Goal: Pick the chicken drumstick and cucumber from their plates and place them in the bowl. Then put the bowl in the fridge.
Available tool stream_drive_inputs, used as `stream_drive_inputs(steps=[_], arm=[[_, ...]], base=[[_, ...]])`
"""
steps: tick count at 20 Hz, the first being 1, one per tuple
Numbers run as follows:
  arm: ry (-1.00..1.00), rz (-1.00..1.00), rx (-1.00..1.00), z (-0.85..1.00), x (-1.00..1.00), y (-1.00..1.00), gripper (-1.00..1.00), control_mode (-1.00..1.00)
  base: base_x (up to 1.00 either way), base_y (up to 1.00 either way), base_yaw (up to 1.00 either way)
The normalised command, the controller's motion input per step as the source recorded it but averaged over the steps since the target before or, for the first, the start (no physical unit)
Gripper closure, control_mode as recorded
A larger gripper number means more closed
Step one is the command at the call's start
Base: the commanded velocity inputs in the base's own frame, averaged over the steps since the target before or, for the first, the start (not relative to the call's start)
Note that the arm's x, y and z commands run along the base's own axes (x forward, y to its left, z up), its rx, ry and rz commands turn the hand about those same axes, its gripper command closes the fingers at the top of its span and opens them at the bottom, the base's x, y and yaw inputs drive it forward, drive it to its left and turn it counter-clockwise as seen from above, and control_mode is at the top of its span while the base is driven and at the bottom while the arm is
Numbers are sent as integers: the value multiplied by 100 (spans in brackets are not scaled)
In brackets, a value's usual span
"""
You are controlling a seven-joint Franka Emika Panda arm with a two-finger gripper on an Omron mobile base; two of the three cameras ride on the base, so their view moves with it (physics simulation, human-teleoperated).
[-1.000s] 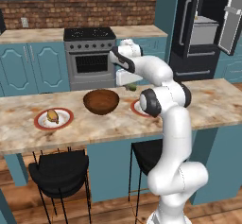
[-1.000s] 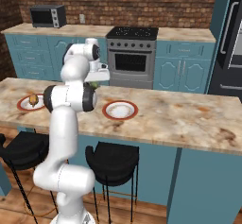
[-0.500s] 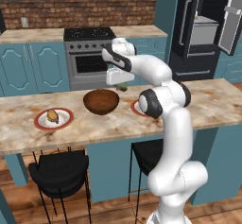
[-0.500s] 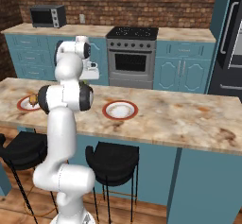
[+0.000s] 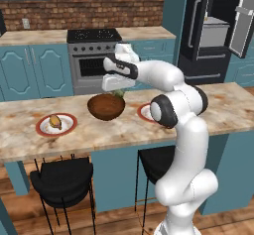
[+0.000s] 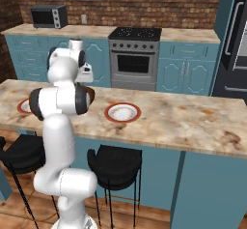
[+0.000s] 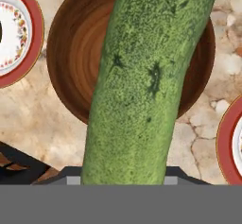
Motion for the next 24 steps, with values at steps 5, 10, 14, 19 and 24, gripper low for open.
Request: stream_drive_inputs(steps=[5, 10, 14, 19, 24], arm=[[-30, -35, 6, -17, 8, 27, 100, -100], [-13, -34, -3, -4, 31, 14, 100, -100], [-10, -22, 1, -9, 3, 13, 100, -100], [-8, -19, 1, -11, 5, 20, 100, -100], [-1, -10, 0, -10, 5, 12, 100, -100]], base=[[0, 0, 0], [0, 0, 0], [0, 0, 0], [0, 0, 0], [0, 0, 0]])
